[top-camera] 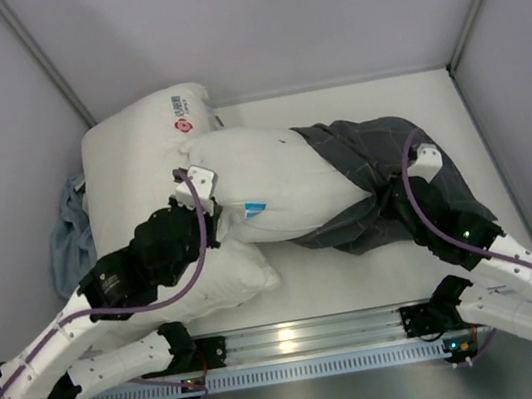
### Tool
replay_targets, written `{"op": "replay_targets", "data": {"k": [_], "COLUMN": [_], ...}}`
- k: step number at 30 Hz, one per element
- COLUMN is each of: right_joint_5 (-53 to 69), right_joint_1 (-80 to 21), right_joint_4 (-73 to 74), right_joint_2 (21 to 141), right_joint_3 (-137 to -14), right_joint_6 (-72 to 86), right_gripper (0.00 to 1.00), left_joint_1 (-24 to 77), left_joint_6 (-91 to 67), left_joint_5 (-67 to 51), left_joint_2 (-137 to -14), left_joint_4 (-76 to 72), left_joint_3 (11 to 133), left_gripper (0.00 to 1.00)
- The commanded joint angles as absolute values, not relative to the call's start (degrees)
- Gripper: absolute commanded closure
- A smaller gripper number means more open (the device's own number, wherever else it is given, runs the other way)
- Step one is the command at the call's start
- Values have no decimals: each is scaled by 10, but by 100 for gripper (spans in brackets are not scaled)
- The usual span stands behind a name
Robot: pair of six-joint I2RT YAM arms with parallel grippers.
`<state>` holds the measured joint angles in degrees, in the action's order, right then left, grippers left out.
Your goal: Remove the pillowcase from the pillow
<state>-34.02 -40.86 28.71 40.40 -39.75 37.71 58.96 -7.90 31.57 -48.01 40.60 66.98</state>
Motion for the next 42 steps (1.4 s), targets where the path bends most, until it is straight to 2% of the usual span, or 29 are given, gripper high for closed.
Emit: {"op": "replay_targets", "data": {"k": [1, 14, 15, 18, 21, 25, 30, 33, 42], "right_joint_5": [-439, -416, -393, -223, -151, -167, -301, -330, -268], "right_joint_1": [-394, -383, -383, -383, -384, -383, -384, -383, -382], "right_joint_4": [338, 347, 340, 305, 315, 330, 429, 448, 380], "right_joint_2": [404, 391, 391, 409, 427, 389, 395, 405, 424], "right_joint_3": [-390, -416, -422, -440, -470, -490, -558, -565, -530], "right_joint_6": [353, 331, 318, 237, 241, 247, 261, 268, 243], "right_gripper": [100, 99, 79, 38, 27, 24, 24, 24, 26], "left_joint_1": [577, 577, 577, 577, 577, 577, 577, 577, 577], "left_joint_6": [-78, -121, -124, -126, -127, -127, -123, -119, -120], "left_joint_5": [487, 480, 477, 461, 442, 448, 482, 504, 483], "left_joint_2": [-393, -350, -351, -360, -381, -410, -398, -383, -365], "left_joint_4": [399, 453, 453, 442, 426, 425, 441, 444, 451], "left_joint_3": [715, 682, 679, 672, 664, 671, 698, 707, 701], "left_gripper": [100, 100, 100, 100, 100, 100, 100, 100, 100]}}
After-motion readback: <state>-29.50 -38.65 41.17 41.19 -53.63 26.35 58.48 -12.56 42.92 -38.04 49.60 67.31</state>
